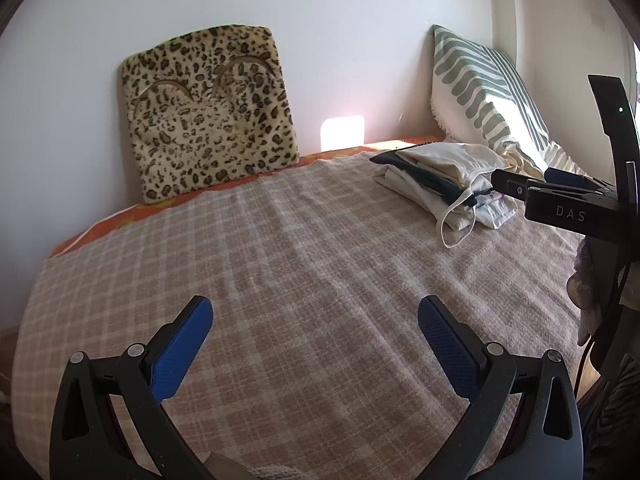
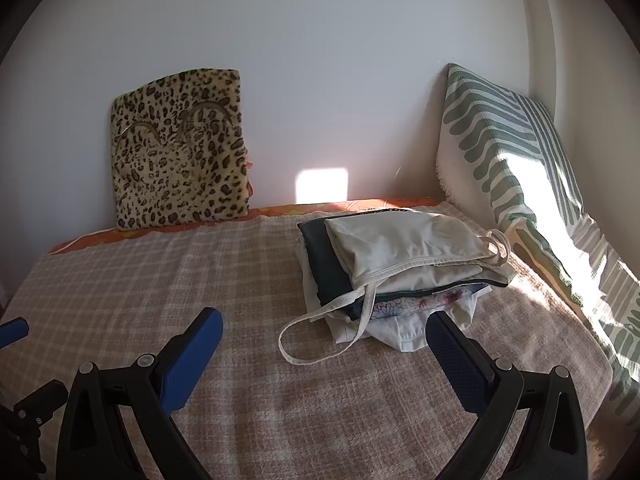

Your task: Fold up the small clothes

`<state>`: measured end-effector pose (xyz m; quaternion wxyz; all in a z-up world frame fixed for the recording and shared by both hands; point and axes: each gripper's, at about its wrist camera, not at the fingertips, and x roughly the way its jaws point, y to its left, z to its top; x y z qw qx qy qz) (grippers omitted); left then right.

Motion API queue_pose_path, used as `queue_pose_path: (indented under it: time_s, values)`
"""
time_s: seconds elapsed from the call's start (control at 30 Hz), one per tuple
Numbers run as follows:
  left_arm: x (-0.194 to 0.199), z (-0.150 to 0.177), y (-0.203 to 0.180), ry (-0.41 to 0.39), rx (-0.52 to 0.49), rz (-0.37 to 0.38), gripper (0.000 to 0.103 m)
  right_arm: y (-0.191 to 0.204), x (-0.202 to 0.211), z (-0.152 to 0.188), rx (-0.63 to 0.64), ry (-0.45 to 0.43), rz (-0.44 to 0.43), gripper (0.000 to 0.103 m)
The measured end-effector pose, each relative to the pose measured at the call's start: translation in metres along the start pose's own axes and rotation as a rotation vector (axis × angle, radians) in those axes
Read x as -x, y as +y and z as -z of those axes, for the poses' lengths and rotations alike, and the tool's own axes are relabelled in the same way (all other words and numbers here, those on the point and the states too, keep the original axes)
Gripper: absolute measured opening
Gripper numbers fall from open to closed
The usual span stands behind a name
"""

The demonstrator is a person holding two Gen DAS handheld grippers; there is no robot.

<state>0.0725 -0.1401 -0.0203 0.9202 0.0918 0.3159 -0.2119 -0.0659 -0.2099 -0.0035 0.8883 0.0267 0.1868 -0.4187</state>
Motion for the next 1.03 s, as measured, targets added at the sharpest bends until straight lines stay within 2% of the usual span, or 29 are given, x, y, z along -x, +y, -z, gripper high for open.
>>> queue_pose_path:
  time_s: [1.03]
  values:
    - [0.0037,0.0004,0.0031,-0.008,0.015,-0.009,0.102,0.0000,0.0008,0.0005,-0.008,0.002,0.005,0.103]
